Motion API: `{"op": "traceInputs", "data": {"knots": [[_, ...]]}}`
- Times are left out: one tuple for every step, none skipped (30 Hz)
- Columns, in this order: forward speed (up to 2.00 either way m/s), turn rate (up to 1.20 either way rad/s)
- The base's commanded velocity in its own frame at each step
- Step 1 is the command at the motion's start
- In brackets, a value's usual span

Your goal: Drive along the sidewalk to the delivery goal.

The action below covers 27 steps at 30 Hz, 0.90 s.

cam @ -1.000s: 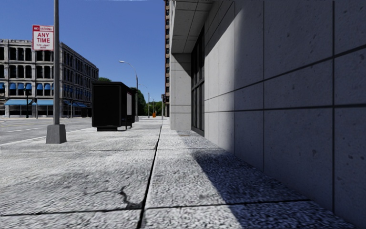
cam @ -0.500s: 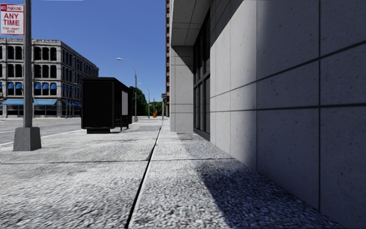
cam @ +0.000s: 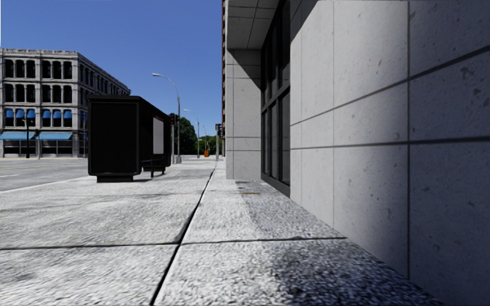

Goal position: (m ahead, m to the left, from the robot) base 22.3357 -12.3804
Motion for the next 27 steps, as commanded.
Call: {"op": "traceInputs", "data": {"knots": [[2.00, 0.26], [2.00, 0.27], [2.00, 0.27], [2.00, 0.26], [2.00, 0.09], [2.00, 0.00], [2.00, 0.00], [2.00, 0.00], [2.00, 0.00], [2.00, 0.00], [2.00, 0.00], [2.00, 0.00], [2.00, 0.00], [2.00, 0.00], [2.00, 0.00], [2.00, 0.00], [2.00, 0.00], [2.00, 0.00], [2.00, 0.08], [2.00, 0.15], [2.00, 0.19], [2.00, 0.19], [2.00, 0.22], [2.00, 0.28], [2.00, 0.28], [2.00, 0.32], [2.00, 0.35]]}}
